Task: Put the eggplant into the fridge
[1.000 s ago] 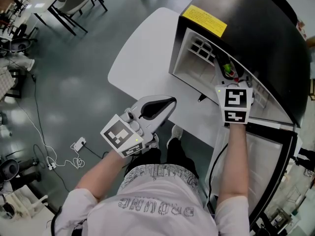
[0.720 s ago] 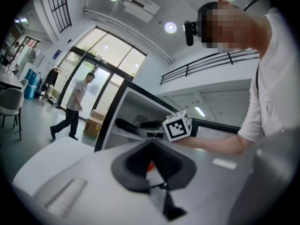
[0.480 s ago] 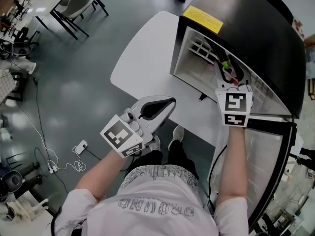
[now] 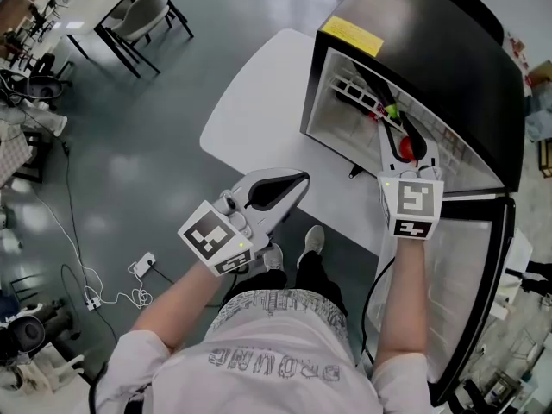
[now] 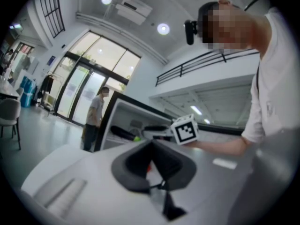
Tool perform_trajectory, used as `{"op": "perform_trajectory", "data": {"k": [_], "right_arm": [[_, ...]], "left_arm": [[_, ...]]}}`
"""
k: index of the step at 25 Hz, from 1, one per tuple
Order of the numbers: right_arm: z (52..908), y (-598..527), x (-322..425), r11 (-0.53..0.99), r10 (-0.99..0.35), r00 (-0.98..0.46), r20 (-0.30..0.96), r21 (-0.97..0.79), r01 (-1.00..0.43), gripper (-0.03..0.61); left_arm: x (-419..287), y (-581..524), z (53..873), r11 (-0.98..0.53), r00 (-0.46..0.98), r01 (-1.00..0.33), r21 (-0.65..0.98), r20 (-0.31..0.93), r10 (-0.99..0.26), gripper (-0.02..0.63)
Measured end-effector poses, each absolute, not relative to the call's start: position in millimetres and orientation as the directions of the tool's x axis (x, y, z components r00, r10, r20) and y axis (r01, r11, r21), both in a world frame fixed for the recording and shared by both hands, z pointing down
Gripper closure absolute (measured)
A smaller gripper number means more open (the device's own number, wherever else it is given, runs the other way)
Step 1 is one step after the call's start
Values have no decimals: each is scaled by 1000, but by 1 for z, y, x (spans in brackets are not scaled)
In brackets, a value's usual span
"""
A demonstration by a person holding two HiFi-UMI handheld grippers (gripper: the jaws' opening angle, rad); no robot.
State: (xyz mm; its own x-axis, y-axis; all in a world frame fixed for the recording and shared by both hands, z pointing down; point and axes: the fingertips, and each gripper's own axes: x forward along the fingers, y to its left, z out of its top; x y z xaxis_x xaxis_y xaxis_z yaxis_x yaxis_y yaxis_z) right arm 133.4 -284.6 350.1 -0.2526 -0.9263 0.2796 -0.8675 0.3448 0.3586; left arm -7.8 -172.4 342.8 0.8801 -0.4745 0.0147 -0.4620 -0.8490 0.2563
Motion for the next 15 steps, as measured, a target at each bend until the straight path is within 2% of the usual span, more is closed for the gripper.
{"op": "perform_trajectory", "data": {"k": [15], "right_arm": [[308,-221,108,367,-929,-323,182,324,-872,489]], "left_arm": [[-9,-153,318,-867,885,-455,203,-5,-465,606]]}}
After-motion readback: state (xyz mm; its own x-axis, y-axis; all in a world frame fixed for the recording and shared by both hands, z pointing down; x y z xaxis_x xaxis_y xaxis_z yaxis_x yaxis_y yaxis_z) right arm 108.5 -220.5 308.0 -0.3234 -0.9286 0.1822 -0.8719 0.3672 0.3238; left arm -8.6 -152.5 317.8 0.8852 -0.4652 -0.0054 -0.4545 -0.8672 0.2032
